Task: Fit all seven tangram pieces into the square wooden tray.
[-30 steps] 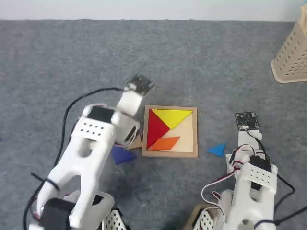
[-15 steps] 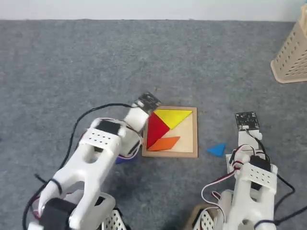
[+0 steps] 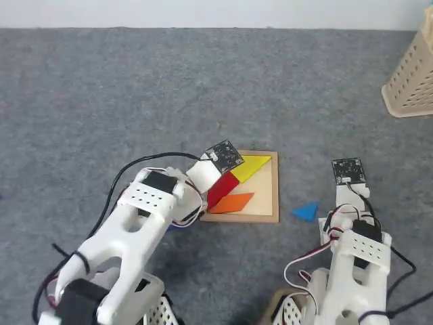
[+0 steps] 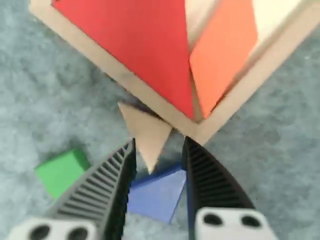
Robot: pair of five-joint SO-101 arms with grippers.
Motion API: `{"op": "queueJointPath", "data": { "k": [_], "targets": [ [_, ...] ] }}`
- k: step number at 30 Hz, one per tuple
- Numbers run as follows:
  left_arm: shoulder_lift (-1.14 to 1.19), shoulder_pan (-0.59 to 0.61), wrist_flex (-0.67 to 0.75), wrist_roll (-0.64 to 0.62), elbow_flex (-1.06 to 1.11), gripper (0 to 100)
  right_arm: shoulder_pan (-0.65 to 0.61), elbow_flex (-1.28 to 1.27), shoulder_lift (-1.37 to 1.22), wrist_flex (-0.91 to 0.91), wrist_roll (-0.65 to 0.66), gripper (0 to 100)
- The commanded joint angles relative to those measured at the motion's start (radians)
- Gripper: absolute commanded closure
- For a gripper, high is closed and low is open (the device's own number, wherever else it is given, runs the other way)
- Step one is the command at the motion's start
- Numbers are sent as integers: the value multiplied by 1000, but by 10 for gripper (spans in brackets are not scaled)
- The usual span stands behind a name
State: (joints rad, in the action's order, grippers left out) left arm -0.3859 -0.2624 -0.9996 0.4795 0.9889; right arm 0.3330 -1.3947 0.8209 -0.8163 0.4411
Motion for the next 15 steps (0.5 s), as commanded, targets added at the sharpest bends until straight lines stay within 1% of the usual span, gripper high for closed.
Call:
{"op": "queueJointPath", "data": {
  "k": [1,8,12,15],
  "targets": [
    [52,35,18,69,-18,856,-8,11,24,21,-8,988],
    [150,31,132,118,-24,855,-8,11,24,21,-8,988],
    [170,40,137,120,-47,855,-8,11,24,21,-8,988],
    [181,80,135,117,-79,855,-8,11,24,21,-8,988]
  ]
}}
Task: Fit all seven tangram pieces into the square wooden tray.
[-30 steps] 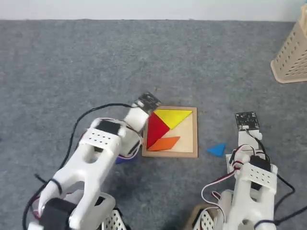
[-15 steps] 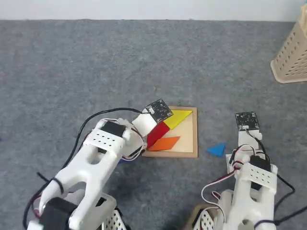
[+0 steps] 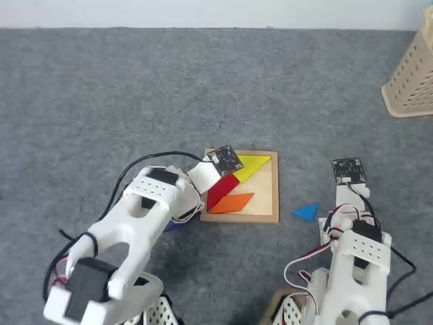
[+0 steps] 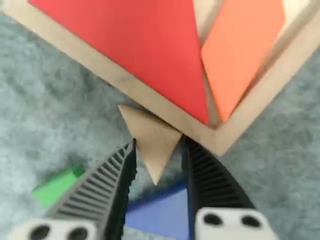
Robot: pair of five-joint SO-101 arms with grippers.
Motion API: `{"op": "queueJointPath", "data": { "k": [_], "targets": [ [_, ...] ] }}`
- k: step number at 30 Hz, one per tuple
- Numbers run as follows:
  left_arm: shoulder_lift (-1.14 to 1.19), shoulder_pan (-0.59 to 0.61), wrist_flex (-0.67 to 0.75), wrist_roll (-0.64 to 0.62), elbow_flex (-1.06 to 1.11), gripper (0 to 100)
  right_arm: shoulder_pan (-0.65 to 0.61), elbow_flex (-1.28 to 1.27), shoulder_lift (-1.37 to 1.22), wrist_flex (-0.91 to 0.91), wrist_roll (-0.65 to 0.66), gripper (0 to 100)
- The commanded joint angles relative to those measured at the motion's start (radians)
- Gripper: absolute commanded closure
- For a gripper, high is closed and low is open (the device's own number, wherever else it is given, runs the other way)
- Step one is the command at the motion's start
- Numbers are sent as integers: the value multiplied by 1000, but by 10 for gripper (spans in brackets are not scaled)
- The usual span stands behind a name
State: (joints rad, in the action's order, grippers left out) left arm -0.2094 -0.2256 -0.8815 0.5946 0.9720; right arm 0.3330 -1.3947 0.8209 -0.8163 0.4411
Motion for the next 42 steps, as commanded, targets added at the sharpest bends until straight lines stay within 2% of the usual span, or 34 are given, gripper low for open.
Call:
{"op": "queueJointPath", "data": {
  "k": [1,5,15,21,25,33,42],
  "targets": [
    [6,61,15,2,-74,855,-8,11,24,21,-8,988],
    [14,100,-17,6,-125,856,-8,11,24,21,-8,988],
    [14,100,-81,2,-200,858,-8,11,24,21,-8,988],
    [15,97,-75,-2,-179,858,-8,11,24,21,-8,988],
    [18,94,-48,-52,-177,858,-8,11,24,21,-8,988],
    [163,95,-8,-55,-196,860,-8,9,27,21,-8,988],
    [149,71,-14,-55,-206,989,-8,9,27,21,-8,988]
  ]
}}
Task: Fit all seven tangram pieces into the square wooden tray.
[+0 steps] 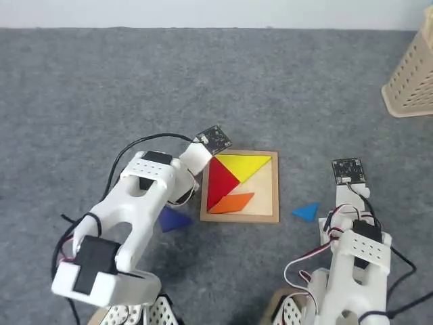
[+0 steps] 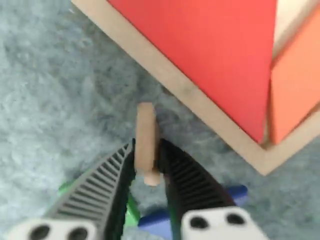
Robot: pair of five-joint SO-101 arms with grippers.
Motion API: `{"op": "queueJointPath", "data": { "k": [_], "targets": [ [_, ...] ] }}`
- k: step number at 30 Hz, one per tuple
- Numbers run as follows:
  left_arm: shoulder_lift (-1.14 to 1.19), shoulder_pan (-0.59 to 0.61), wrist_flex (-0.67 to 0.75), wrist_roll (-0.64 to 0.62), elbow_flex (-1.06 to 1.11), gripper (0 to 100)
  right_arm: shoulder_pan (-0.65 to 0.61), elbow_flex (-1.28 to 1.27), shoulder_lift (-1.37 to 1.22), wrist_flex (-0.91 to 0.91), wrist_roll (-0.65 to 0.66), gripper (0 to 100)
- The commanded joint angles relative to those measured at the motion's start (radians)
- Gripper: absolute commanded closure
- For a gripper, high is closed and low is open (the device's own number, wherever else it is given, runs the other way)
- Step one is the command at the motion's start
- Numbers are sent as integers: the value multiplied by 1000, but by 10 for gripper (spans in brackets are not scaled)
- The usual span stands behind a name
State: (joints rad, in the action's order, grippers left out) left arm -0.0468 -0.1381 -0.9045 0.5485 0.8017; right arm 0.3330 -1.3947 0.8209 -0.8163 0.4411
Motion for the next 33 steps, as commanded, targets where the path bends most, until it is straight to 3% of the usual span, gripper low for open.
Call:
{"op": "queueJointPath", "data": {
  "k": [1,8,13,17,26,33],
  "targets": [
    [-17,-18,5,-11,-39,991,-8,9,27,21,-8,988],
    [-158,-78,-186,-91,-160,991,-8,9,27,21,-9,988],
    [-230,-292,-218,-149,-197,991,-8,8,28,21,-9,988],
    [-141,-414,-184,-183,-239,991,-8,8,28,21,-9,988],
    [207,-433,-175,-176,-461,990,-8,8,28,21,-8,988],
    [255,-427,-175,-141,-483,988,-8,8,28,21,-8,988]
  ]
}}
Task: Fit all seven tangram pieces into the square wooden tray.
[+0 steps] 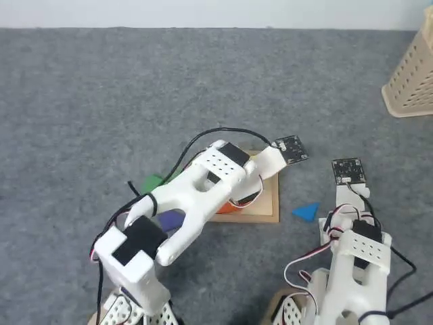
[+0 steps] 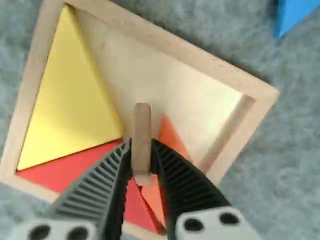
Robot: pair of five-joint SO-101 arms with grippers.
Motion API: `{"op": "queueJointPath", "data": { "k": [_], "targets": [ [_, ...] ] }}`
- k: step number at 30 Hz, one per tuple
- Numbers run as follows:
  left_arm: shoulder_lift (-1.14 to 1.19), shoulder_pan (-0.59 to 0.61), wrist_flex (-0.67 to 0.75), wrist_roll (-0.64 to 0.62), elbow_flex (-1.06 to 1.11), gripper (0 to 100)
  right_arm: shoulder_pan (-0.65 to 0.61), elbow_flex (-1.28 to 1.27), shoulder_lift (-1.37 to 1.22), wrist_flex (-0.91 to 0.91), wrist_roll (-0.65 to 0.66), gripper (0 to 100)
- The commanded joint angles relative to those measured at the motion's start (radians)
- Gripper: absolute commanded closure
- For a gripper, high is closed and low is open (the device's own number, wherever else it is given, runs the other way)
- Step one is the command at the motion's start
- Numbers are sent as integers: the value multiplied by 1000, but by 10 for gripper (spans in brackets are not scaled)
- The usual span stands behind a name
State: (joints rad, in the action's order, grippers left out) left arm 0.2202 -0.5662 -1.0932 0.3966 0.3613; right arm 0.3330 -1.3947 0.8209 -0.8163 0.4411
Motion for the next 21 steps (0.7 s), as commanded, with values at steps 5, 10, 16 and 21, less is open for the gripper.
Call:
{"op": "queueJointPath", "data": {
  "k": [5,10,16,21],
  "targets": [
    [-12,3,14,9,-44,987,-8,8,28,21,-8,988],
    [-12,5,14,8,-44,987,-8,8,28,21,-8,988],
    [-12,5,3,8,-44,925,-8,8,28,21,-8,988],
    [-12,5,3,8,-45,923,-8,8,28,21,-8,988]
  ]
}}
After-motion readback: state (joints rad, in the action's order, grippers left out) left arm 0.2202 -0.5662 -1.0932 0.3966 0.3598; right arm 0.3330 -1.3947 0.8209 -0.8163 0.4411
